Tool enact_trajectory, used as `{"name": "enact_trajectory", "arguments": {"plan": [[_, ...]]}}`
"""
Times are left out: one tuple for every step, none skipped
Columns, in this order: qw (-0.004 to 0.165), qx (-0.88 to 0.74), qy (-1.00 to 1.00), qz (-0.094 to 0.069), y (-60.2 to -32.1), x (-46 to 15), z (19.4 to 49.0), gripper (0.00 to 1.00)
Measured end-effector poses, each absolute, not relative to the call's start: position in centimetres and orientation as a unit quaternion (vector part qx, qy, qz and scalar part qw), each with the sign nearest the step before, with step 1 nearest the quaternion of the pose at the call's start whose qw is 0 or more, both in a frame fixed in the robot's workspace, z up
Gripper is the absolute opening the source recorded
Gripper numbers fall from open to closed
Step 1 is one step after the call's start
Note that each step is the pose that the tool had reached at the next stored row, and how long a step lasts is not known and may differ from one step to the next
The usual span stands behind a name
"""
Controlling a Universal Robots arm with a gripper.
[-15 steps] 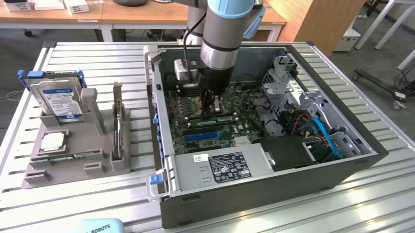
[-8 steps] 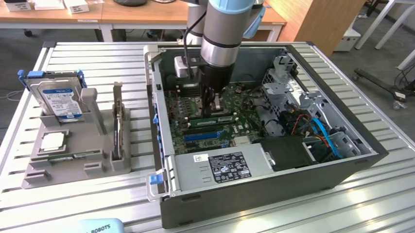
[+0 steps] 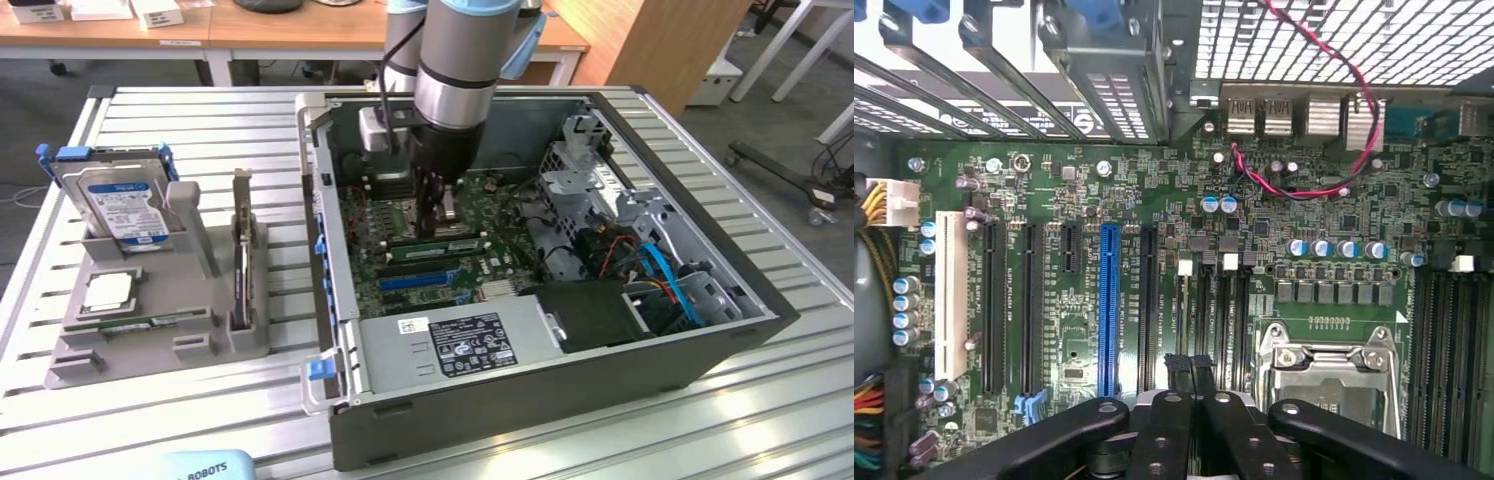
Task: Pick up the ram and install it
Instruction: 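Press down the ram until it locks into place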
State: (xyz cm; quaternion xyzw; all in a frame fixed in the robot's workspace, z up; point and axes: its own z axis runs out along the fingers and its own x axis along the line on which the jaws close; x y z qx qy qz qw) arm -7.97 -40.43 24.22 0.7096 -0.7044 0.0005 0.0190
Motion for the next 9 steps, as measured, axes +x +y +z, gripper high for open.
{"name": "enact_trajectory", "arguments": {"plan": [[0.019, 0.710, -0.704, 0.001, -40.4, -8.0, 24.4, 0.10], [0.019, 0.710, -0.704, 0.000, -40.4, -8.0, 24.6, 0.10], [0.019, 0.710, -0.704, 0.001, -40.4, -8.0, 24.8, 0.10], [0.019, 0.710, -0.704, 0.000, -40.4, -8.0, 25.0, 0.10], [0.019, 0.710, -0.704, 0.000, -40.4, -8.0, 25.2, 0.10], [0.019, 0.710, -0.704, 0.000, -40.4, -8.0, 25.4, 0.10], [0.019, 0.710, -0.704, 0.000, -40.4, -8.0, 25.6, 0.10], [0.019, 0.710, -0.704, 0.000, -40.4, -8.0, 25.8, 0.10], [0.019, 0.710, -0.704, 0.000, -40.4, -8.0, 25.9, 0.10]]}}
